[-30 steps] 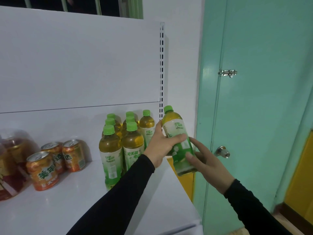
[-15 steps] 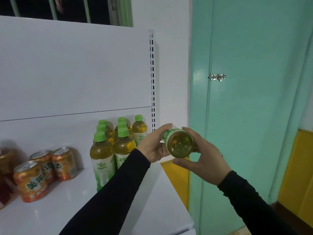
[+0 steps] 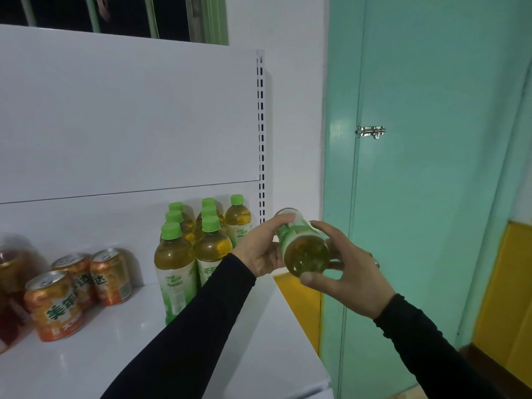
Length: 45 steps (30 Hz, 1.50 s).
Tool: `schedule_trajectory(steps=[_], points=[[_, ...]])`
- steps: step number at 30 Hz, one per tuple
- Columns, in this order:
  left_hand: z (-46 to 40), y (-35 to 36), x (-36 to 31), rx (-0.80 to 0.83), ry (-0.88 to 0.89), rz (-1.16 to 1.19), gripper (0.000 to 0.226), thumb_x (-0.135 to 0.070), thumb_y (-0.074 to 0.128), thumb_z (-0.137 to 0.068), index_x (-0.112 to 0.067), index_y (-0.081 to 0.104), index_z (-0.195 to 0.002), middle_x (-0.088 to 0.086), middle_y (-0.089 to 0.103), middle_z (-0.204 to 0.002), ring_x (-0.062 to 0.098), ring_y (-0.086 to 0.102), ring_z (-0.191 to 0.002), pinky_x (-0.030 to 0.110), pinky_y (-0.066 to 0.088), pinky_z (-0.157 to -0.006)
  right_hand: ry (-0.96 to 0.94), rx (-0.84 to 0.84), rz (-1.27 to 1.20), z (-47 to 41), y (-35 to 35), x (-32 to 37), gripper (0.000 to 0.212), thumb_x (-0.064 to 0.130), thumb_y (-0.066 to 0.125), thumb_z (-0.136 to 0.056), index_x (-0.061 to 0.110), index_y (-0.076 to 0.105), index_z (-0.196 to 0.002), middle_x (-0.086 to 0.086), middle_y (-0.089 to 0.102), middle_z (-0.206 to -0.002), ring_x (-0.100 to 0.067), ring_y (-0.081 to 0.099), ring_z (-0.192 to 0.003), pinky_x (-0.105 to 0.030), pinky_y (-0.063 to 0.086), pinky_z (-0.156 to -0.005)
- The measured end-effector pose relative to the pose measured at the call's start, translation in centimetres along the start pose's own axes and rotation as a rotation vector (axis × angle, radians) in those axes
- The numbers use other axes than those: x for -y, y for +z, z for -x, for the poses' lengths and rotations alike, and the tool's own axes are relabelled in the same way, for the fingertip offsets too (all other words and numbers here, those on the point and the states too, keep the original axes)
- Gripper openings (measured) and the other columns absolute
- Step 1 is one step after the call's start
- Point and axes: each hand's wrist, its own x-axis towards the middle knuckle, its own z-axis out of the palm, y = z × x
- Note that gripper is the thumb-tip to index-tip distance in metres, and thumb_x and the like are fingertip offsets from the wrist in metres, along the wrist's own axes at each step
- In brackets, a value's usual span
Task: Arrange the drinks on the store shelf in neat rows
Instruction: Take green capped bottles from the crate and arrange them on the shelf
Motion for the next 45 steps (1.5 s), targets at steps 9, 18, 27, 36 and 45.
schedule_trajectory(steps=[9, 18, 27, 36, 45], points=[[0.8, 1.1, 0.6, 0.105, 0.354, -0.211, 0.071, 0.003, 0.074, -0.083, -0.035, 0.044, -0.136, 0.013, 0.076, -0.100, 0.029, 0.072, -0.087, 0.042, 0.061, -0.075, 0.308, 0.094, -0.305, -1.1, 0.0, -0.7, 0.059, 0.057, 0.070, -0.065, 0.035, 0.057, -0.118, 0.004, 0.076, -0.100, -0.013, 0.073, -0.092, -0.040, 0.058, -0.088], [2.5, 1.2, -0.9, 0.146, 0.689, -0.575, 0.050, -0.017, 0.083, -0.080, -0.039, 0.060, -0.118, -0.009, 0.073, -0.103, 0.008, 0.067, -0.102, 0.027, 0.053, -0.095, 0.231, -0.068, -0.007, -0.3, 1.8, -4.3, 0.040, 0.034, 0.085, -0.069, 0.040, 0.061, -0.101, 0.016, 0.072, -0.097, -0.002, 0.067, -0.092, -0.030, 0.058, -0.082], [3.2, 0.0, 0.8, 0.213, 0.800, -0.682, 0.043, -0.004, 0.086, -0.071, -0.029, 0.071, -0.103, -0.008, 0.070, -0.114, 0.009, 0.064, -0.111, 0.030, 0.052, -0.099, 0.144, -0.163, 0.121, -0.7, 2.7, -5.6, 0.057, 0.025, 0.083, -0.075, 0.049, 0.047, -0.112, 0.021, 0.065, -0.104, 0.001, 0.061, -0.097, -0.016, 0.049, -0.079], [4.3, -0.5, -2.5, 0.101, 0.838, -0.893, 0.041, -0.012, 0.084, -0.079, -0.035, 0.068, -0.109, -0.017, 0.071, -0.108, 0.000, 0.065, -0.104, 0.019, 0.052, -0.094, 0.183, -0.066, 0.073, -1.3, 3.6, -5.1, 0.050, 0.027, 0.084, -0.073, 0.043, 0.051, -0.108, 0.021, 0.065, -0.101, 0.002, 0.061, -0.093, -0.010, 0.047, -0.070], [4.6, 1.1, -8.8, 0.128, 0.658, -1.574, 0.046, -0.039, 0.074, -0.088, -0.032, 0.061, -0.132, -0.013, 0.064, -0.122, 0.006, 0.061, -0.104, 0.021, 0.051, -0.091, 0.210, 0.060, -0.026, -3.2, 5.9, -5.4, 0.050, 0.030, 0.084, -0.072, 0.028, 0.058, -0.114, 0.018, 0.068, -0.107, -0.002, 0.064, -0.099, -0.021, 0.054, -0.086]])
